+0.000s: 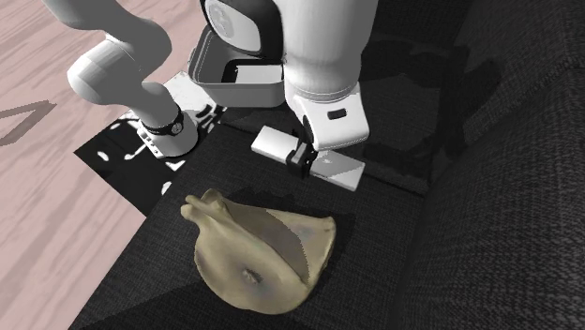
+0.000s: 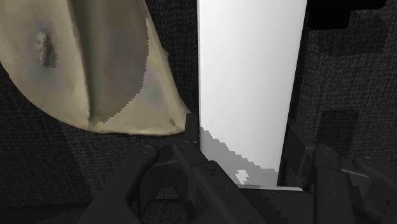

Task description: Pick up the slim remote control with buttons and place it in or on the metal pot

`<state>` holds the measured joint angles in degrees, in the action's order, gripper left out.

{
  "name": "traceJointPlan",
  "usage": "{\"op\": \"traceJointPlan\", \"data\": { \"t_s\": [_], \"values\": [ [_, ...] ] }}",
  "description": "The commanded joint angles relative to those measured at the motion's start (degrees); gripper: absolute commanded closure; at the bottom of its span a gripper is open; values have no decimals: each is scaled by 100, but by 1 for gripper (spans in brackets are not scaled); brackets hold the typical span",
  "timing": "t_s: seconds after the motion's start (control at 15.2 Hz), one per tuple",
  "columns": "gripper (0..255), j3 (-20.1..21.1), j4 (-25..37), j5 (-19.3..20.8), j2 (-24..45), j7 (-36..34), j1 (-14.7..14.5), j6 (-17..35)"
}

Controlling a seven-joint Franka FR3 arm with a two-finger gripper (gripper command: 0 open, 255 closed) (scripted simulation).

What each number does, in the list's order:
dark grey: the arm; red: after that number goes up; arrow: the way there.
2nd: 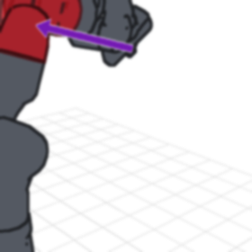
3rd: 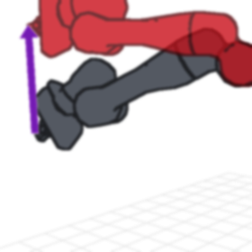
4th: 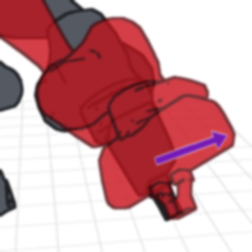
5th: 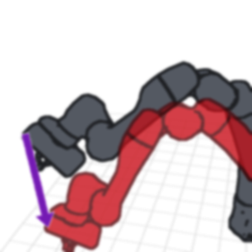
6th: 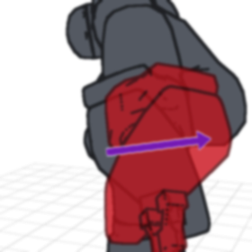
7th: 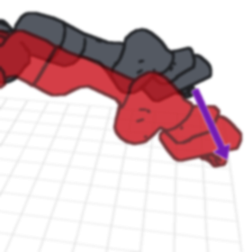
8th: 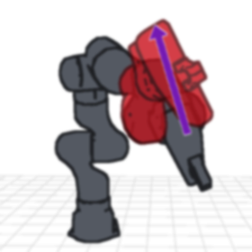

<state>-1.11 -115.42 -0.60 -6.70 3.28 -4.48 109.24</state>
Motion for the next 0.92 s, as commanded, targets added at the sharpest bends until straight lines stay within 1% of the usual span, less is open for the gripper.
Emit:
{"op": "traceJointPlan", "data": {
  "t_s": [0.0, 0.4, 0.46, 0.86],
  "values": [
    [255, 4, 150, 0, -9, -9, -3, -159],
    [255, 4, 584, 2, -35, -14, -3, -619],
    [255, 4, 587, 2, -36, -14, -3, -623],
    [255, 315, -538, -71, -1130, -521, -226, -585]
  ]
}}
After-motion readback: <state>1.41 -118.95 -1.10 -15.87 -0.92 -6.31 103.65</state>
